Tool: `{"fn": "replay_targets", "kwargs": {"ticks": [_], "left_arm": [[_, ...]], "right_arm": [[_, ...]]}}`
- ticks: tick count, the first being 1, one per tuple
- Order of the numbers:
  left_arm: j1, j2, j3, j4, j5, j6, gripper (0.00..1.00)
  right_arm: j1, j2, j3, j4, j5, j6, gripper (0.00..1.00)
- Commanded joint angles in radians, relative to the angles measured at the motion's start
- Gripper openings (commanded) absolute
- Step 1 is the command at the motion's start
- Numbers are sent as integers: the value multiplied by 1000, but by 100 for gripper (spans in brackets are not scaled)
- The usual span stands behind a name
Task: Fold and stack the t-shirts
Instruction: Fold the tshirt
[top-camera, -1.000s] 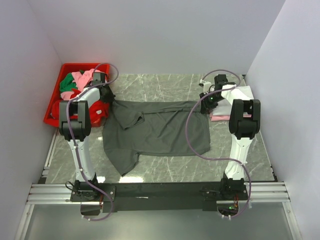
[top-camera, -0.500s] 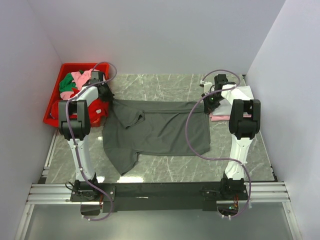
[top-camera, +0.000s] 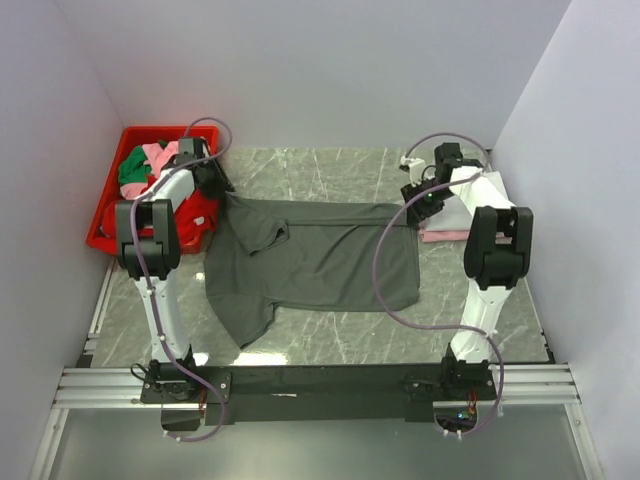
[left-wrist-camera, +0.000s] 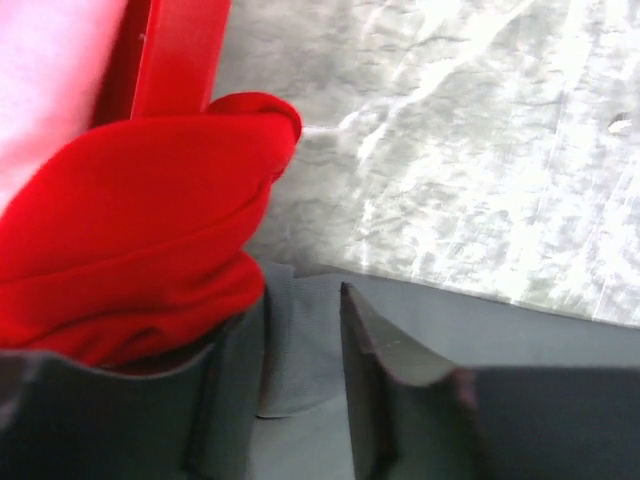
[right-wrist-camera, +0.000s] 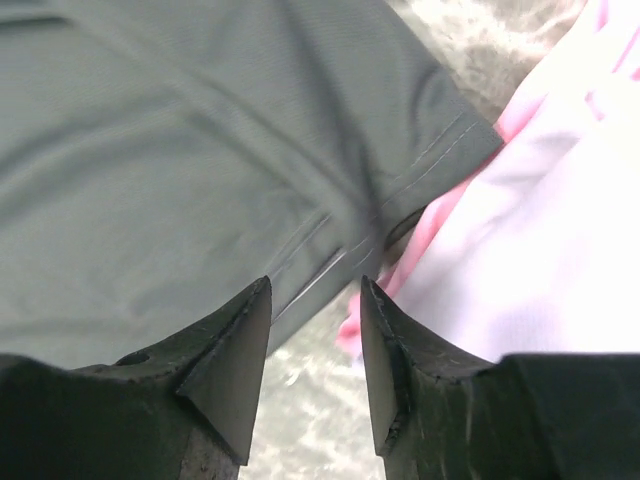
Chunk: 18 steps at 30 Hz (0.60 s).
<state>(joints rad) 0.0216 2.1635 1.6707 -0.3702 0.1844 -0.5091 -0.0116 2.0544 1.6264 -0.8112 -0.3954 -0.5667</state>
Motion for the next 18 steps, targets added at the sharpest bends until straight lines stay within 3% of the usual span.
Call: {"fn": "replay_targets", "kwargs": {"ticks": [1,7,11,15,18], "left_arm": [[38,-105,30,43,10,3,45],[37,-257,-25,131,165,-6,49],[34,-436,-188,229,210,17,63],[37,-721,-368,269,173,43,69],[41,-944,-570,284,113,31,88]], "right_arm": [[7,-131,-13,-49,-75,-38,48],[33,-305,-124,-144,-245,-191,50],[33,-526,-353,-240,-402,-582,54],[33,-730,-711,-200,-349,-812,70],[30,-832,-853,-190,-278,-886,69]]}}
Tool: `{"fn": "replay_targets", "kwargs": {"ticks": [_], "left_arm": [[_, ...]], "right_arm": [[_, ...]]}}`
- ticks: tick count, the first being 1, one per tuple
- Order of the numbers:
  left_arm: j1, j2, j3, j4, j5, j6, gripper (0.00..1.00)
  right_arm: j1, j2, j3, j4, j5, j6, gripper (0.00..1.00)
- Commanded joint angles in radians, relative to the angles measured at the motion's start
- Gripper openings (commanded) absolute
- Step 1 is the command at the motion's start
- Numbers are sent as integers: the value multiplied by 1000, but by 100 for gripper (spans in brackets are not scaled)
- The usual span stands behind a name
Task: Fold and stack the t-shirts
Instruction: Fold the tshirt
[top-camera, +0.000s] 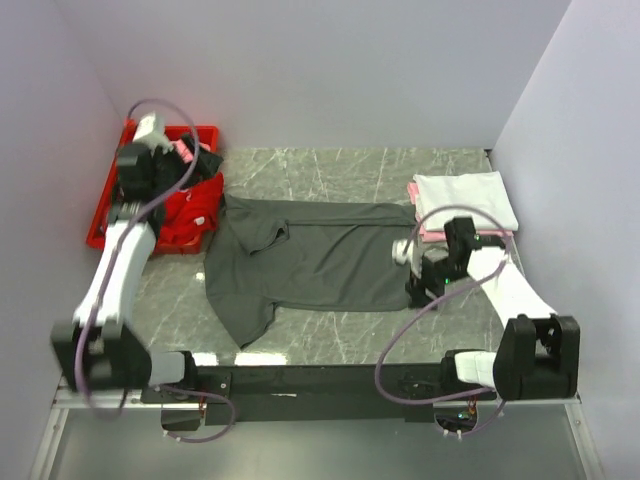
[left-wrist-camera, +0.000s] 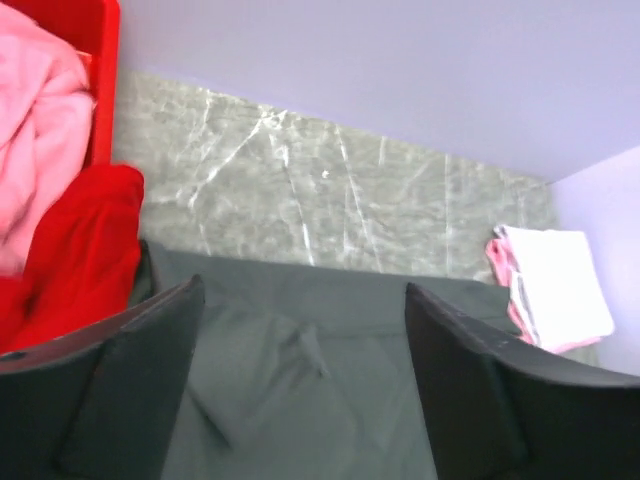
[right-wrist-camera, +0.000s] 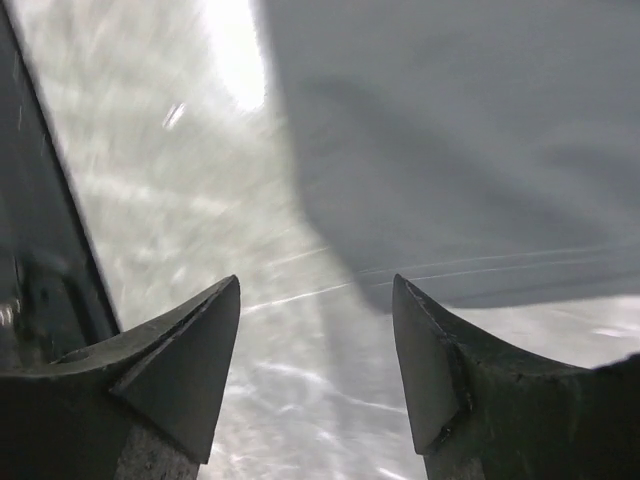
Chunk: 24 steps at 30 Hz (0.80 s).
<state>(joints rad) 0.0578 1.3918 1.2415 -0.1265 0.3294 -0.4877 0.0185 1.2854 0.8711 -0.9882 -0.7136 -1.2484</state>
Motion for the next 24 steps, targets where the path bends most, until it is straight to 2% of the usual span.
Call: {"fn": "replay_targets", "kwargs": {"ticks": [1,2,3,6,8,9,11,15,16,18,19,21,24], "left_arm": [[13,-230,-195,38,-61,-17,99],[19,-284,-293,21,-69,-31,99],[25,-383,-341,8,-73,-49,99],[33,-538,-479,-97,-30,-109,99],[33,-588,-561,-180,23,-202,93],[33,-629,-583,-271,36,-242,88],[31,-695,-655,-352,46,-284,80],[17,-792,-700,-521,36,-421,77],[13,-800,-697,-607,27,-433,77],[-51,-763,-677,-691,-56,-494,75],[-90,-748,-674,-761,-72,-506,70],[-178,-722,-669,-826,-146,-561,68],[-286,-718,-678,-887,-187,-635,66]], "right_arm": [[-2,-89,-134,-10,51,-260,68],[-2,-150,-171,0,61,-281,68],[-2,-181,-237,43,68,-292,68],[-2,-258,-293,121,77,-278,68],[-2,-261,-288,137,57,-270,68],[-2,-252,-279,154,52,-267,67],[-2,-226,-270,163,45,-273,66],[0,-190,-264,181,23,-276,65],[-2,-184,-261,186,17,-273,65],[-2,-181,-253,204,6,-255,64],[-2,-179,-250,212,2,-243,64],[-2,-178,-244,230,-13,-227,64],[-2,-163,-227,243,-30,-203,64]]}}
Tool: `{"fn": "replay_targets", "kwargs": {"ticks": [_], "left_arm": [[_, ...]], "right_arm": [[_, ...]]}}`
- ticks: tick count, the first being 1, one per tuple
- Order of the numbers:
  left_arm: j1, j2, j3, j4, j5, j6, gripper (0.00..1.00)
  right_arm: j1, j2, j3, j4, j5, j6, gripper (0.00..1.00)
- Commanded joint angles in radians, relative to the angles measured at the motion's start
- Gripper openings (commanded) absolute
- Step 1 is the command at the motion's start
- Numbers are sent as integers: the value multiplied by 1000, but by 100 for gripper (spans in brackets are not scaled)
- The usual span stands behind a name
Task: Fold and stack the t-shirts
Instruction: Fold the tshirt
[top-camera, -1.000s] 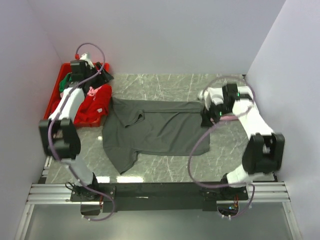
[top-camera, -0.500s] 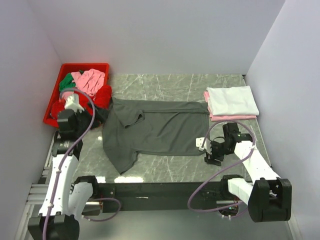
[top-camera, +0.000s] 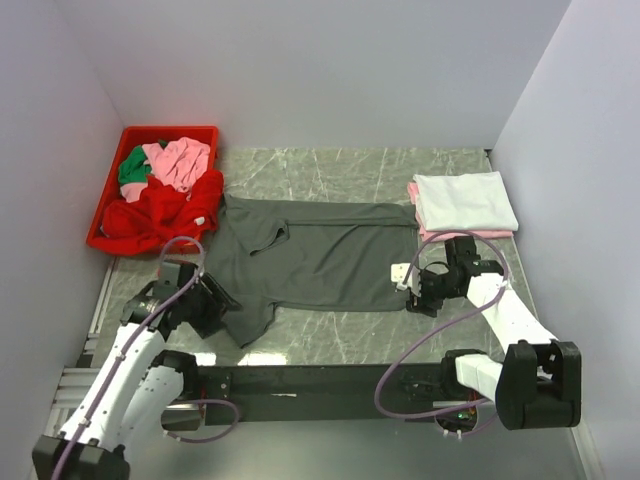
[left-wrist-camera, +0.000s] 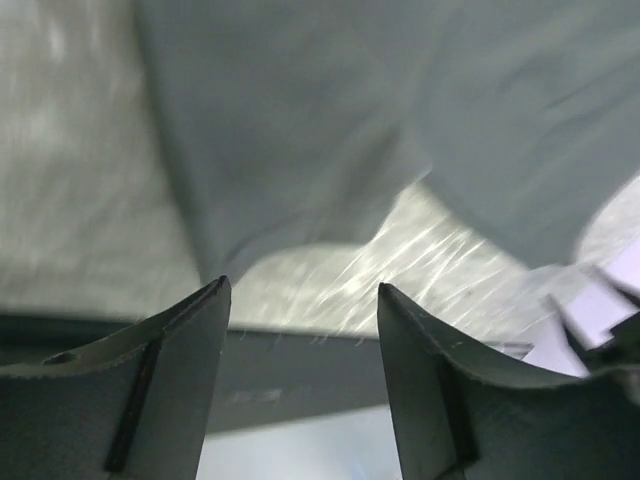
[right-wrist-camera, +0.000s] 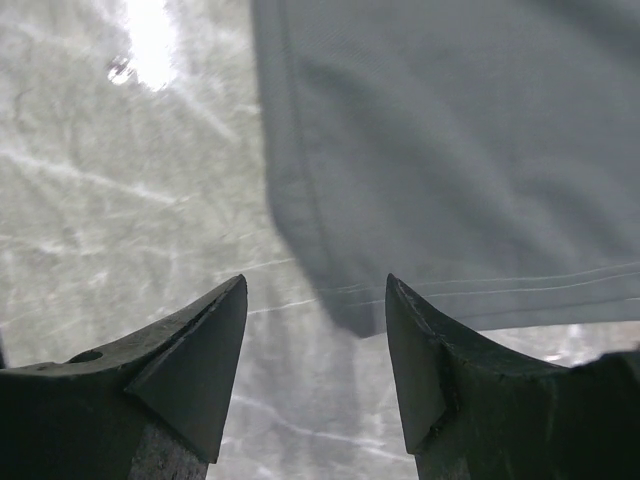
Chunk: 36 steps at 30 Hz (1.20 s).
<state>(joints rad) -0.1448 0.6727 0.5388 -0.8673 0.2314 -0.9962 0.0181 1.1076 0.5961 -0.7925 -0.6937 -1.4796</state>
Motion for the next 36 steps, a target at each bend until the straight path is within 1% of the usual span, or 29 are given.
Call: {"fn": "replay_targets", "kwargs": {"ticks": [1,4,5,6,9,11,15,17,18,19,21,22,24,25,27,28,31,33,34,36], "left_arm": [[-105,5,17,-145,-83,-137,65],[-188,48,-20,-128,-64,-191,62],[-206,83,-28,-122,-82,-206,62],[-248,105,-30,-96,-90,-225,60],[-309,189,-16,-75,-161,-261,55],[-332,243,-10,-65,-187,-271,55],[-369,297,-22,-39,-216,-295,54],[-372,312,-34,-21,-228,-300,52],[-372,318,-40,-10,-227,-308,49],[-374,324,-57,26,-228,-303,44],[-374,359,-66,54,-228,-303,37],[-374,372,-71,69,-228,-300,32],[-375,406,-69,89,-228,-277,27],[-374,409,-62,88,-228,-268,21],[-374,384,-51,74,-227,-249,16],[-374,366,-40,70,-228,-248,10],[-374,292,-28,44,-228,-245,0],[-374,271,-19,36,-218,-236,0],[-374,271,-11,28,-210,-231,0],[-372,274,0,25,-202,-216,0]], "right_arm": [[-1,18,51,52,-62,36,64],[-1,35,60,61,-69,62,64],[-1,40,67,61,-72,67,64],[-1,43,68,55,-72,67,64],[-1,38,71,36,-64,53,64],[0,28,67,32,-56,51,64],[-1,20,68,29,-55,50,64],[-1,24,74,24,-59,53,64],[-1,24,79,18,-69,54,64],[0,24,80,18,-73,56,64],[-1,28,80,13,-82,56,64],[-1,29,83,9,-84,53,64],[-1,29,88,-13,-86,44,64],[-1,25,88,-17,-76,36,64],[-1,20,87,-37,-67,21,64],[-1,17,85,-45,-64,1,64],[-1,15,94,-94,-64,-66,64],[-1,23,102,-157,-70,-138,64],[0,34,103,-177,-69,-207,64],[-1,43,108,-209,-56,-257,64]]}}
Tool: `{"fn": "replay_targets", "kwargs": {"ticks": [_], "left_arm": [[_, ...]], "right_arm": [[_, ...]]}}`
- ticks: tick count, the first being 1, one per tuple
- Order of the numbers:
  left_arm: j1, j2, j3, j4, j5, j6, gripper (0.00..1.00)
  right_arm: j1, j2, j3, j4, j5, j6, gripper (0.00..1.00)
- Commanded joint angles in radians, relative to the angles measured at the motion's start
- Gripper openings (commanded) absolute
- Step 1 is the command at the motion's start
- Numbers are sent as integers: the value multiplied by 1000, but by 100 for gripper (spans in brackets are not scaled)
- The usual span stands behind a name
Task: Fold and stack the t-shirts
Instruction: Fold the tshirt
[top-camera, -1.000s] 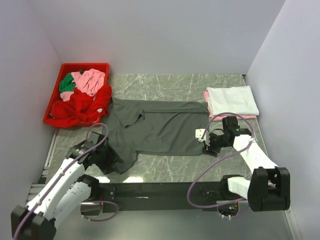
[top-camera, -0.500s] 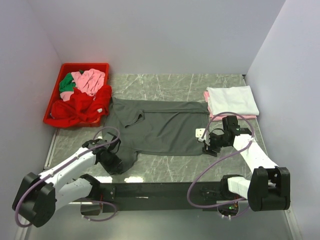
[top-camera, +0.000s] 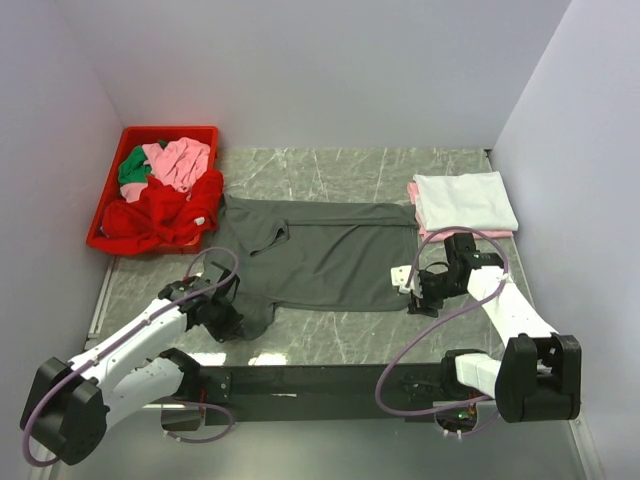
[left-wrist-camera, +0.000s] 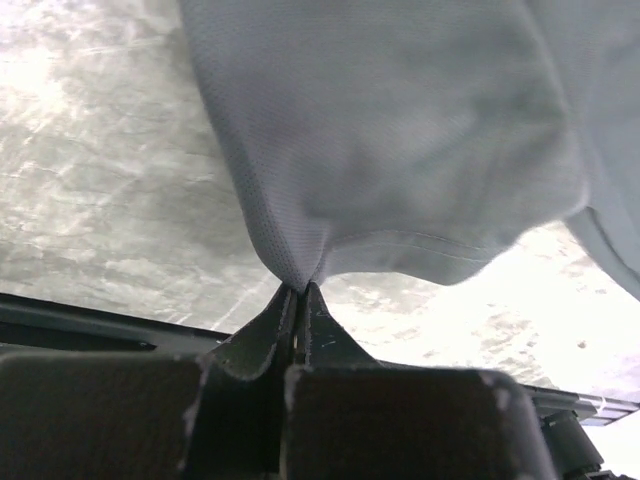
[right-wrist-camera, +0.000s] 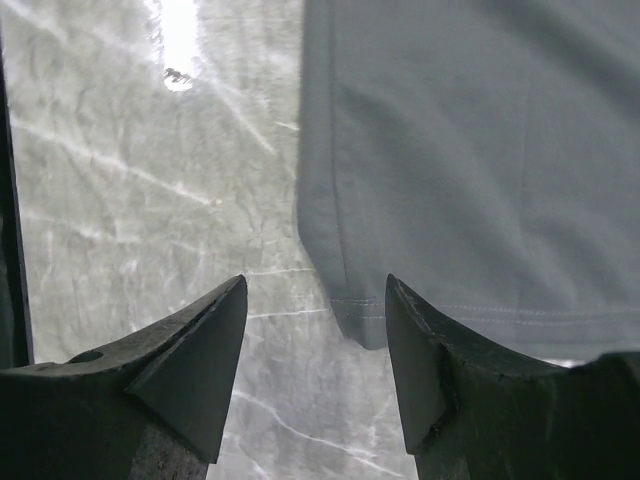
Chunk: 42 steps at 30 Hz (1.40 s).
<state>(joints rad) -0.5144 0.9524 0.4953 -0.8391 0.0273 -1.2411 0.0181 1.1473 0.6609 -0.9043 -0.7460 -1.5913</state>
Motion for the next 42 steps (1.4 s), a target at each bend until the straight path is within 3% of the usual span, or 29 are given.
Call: {"fn": "replay_targets", "kwargs": {"ticks": [1,10,22,30,32,33,42], "left_arm": [[-4,-7,54,-9,-1,32,0],[-4,-50,170,-98,-78,72,0],[1,-46,177,-95,-79,94,0],[28,-57,238,-126,-82,120,0],[42,-60,276,-149,-90,135,0],[48,-61,288,-155,-93,140,0],[108,-53,371,-178,-93,195,0]], "right_arm": [[-1,12,43,-96,3,-166,64],[0,114,32,-1,97,-119,56],[2,183,31,113,146,-38,51],[2,184,23,88,146,-21,20],[0,174,23,85,145,-12,3],[0,163,28,82,145,2,0],[-14,95,114,24,70,98,0]]}}
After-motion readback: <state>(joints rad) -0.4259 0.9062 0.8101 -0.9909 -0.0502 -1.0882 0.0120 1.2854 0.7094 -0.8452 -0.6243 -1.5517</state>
